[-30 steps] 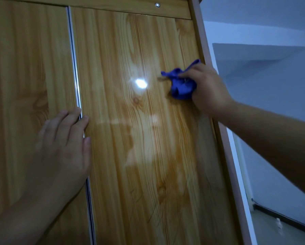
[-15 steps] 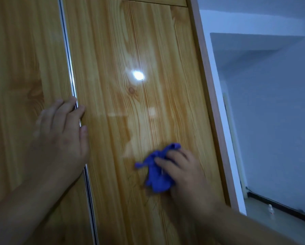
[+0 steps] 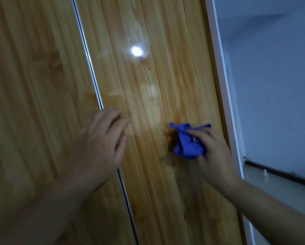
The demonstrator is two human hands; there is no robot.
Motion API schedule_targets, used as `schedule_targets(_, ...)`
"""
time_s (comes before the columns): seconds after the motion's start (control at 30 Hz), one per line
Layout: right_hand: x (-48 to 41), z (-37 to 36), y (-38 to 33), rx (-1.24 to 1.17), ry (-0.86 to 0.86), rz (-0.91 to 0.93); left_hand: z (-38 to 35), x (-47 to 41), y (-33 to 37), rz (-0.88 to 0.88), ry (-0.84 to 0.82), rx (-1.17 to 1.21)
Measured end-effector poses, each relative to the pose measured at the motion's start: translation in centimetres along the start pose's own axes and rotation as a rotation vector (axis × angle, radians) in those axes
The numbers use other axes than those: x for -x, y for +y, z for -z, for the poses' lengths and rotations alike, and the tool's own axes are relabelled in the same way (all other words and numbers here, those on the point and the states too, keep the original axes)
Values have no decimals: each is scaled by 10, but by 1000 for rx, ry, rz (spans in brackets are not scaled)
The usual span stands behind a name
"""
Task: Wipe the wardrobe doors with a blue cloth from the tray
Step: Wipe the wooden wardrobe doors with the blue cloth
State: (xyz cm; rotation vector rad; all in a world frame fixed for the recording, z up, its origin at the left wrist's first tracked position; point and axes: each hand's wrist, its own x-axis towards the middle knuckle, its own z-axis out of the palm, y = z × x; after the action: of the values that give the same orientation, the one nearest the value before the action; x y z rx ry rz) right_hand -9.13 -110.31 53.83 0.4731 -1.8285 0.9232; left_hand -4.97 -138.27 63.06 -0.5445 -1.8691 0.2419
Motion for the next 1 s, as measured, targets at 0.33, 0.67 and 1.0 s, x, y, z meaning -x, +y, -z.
schedule_targets(0.33,-74,-45,-49,3,313,-88,-31,52,3,-42,-13,-100)
schedule_targets(0.67,112,-133,-57,206,18,371,-36,54,-3,-95,50,-130)
schedule_targets(1.0,-50,-36,-1,219,284,172,-46,55,-6,-108,119,-73)
